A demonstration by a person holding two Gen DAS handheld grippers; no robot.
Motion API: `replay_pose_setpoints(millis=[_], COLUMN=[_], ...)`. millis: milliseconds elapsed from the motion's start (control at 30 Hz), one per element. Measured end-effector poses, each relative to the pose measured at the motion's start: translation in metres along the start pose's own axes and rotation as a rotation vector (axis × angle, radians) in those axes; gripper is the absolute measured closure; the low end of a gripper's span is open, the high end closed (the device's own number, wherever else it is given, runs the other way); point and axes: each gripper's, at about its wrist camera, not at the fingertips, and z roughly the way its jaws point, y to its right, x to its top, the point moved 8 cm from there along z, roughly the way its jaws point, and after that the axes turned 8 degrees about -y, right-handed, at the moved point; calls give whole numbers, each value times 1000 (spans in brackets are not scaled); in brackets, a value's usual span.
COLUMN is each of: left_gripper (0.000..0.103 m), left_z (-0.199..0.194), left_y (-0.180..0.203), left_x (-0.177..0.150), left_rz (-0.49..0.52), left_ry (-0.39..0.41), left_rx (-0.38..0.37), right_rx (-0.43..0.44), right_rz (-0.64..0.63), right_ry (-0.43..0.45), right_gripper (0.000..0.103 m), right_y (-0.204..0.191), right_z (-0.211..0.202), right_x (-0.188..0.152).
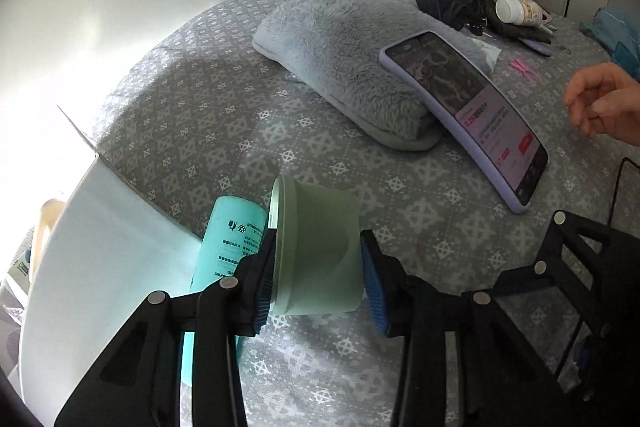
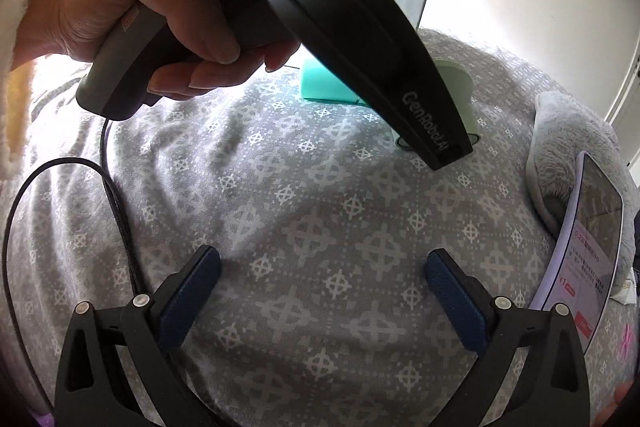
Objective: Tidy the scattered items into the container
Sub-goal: 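Grasp the mint-green cup by its rim with the left gripper, then carry the mint-green cup over the box and release it inside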
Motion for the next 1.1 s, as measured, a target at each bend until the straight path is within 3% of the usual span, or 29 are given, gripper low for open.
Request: replay_pose_setpoints(millis=[67,100,167,367,433,533,567,633,667,700,767,933,1000,1100], left_gripper=[69,90,97,97,97,95,87,57,31,15,14,14,31,38], left_z=[-18,-29,-53,-138,-155,-165,-165,-168,-169,-169,-156,-94,-68,-39], left_y=[-3,-5,-15,-91,-130,-181,-187,-184,-176,-165,-140,-78,-58,-37], left_x=[4,5,10,24,24,11,7,-2,-6,-10,-17,-40,-47,-54], left_rz=[-41,-54,-79,-256,-338,-453,-472,-489,-486,-479,-447,-380,-372,-328], left_ry=[51,74,126,309,345,323,314,328,356,373,350,187,117,43], left_rx=[-22,-25,13,78,165,349,364,330,297,262,193,60,-9,11], right_rx=[0,0,0,0,1,1,1,2,2,2,2,2,2,2], right_rz=[0,0,0,0,0,0,1,1,1,1,1,1,1,1], right_ry=[0,0,0,0,0,0,0,-1,0,0,0,0,-1,0], right_gripper=[0,0,0,0,0,0,0,0,0,0,0,0,0,0], right_y=[0,0,0,0,0,-1,-1,-1,-2,-2,-2,-3,-3,-3], right_z=[0,0,0,0,0,0,0,0,1,1,0,0,1,0], right_x=[0,0,0,0,0,0,0,-1,-1,-1,-1,-1,-1,-1])
